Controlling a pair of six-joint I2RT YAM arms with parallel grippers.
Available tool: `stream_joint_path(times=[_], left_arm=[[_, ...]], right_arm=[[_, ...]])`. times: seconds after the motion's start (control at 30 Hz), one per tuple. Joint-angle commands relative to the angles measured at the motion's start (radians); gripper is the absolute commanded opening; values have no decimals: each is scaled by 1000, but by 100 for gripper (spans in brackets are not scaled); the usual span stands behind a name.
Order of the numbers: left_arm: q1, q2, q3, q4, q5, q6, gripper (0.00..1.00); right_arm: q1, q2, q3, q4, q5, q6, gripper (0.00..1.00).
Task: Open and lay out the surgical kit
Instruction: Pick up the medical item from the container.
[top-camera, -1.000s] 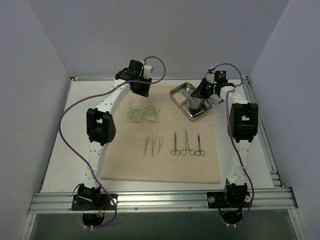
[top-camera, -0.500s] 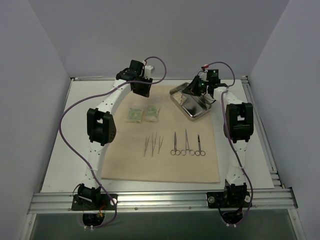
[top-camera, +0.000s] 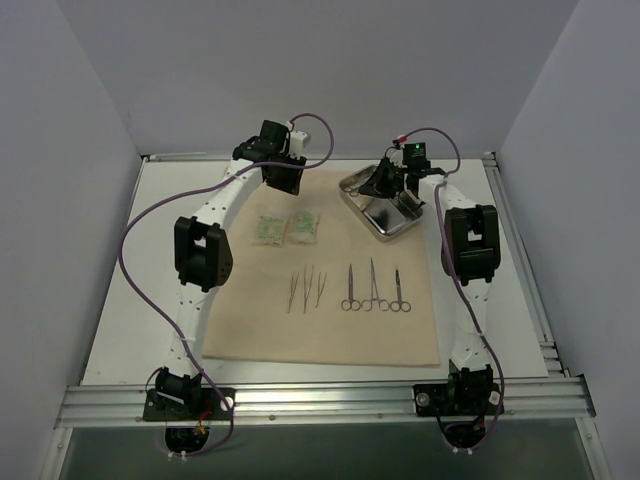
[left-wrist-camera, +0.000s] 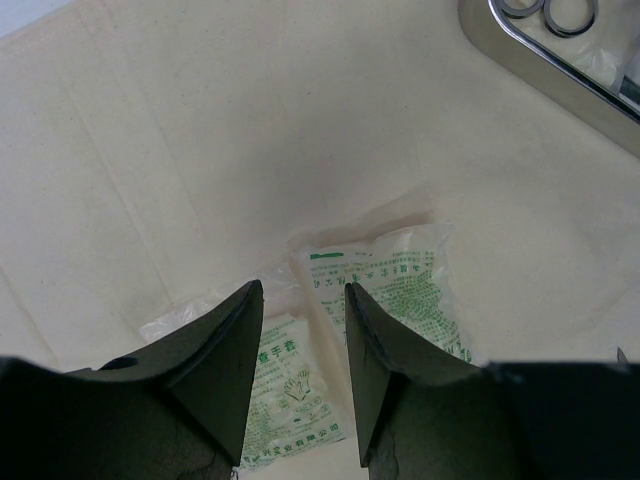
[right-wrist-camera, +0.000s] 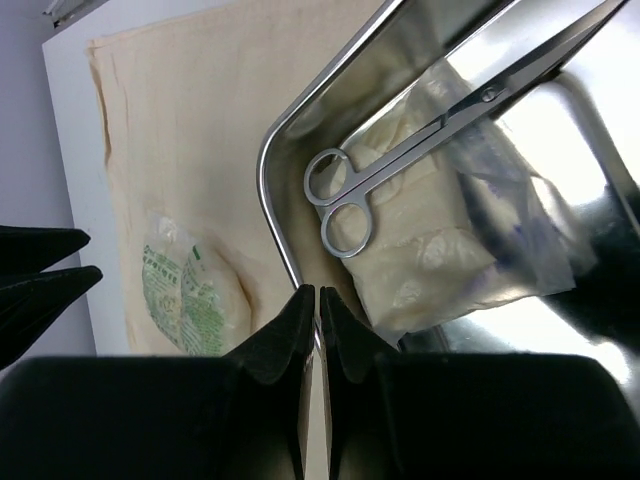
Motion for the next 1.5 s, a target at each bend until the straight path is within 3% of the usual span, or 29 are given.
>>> stream_joint_path(times=[0.0, 0.17, 0.23, 0.5, 0.8, 1.13, 1.47], left_arm=[[-2, -56, 1, 26, 2, 2, 48], [-1, -54, 4, 29, 10, -1, 48], [-2, -54, 6, 31, 9, -3, 48], [-2, -57, -3, 34, 6, 0, 48], [-8, -46, 3, 46, 21, -4, 48], [-10, -43, 3, 43, 19, -4, 48], [-8, -48, -2, 37, 10, 2, 48]], right_arm=[[-14, -42, 71, -53, 71, -19, 4], [-20, -33, 88, -59, 151, 76, 25], [-20, 10, 99, -58, 142, 109, 27], [9, 103, 166, 36, 113, 219, 29], [21, 188, 249, -5, 169, 267, 29], [23, 195, 210, -35, 246, 258, 34], [24, 251, 179, 128, 193, 379, 31]])
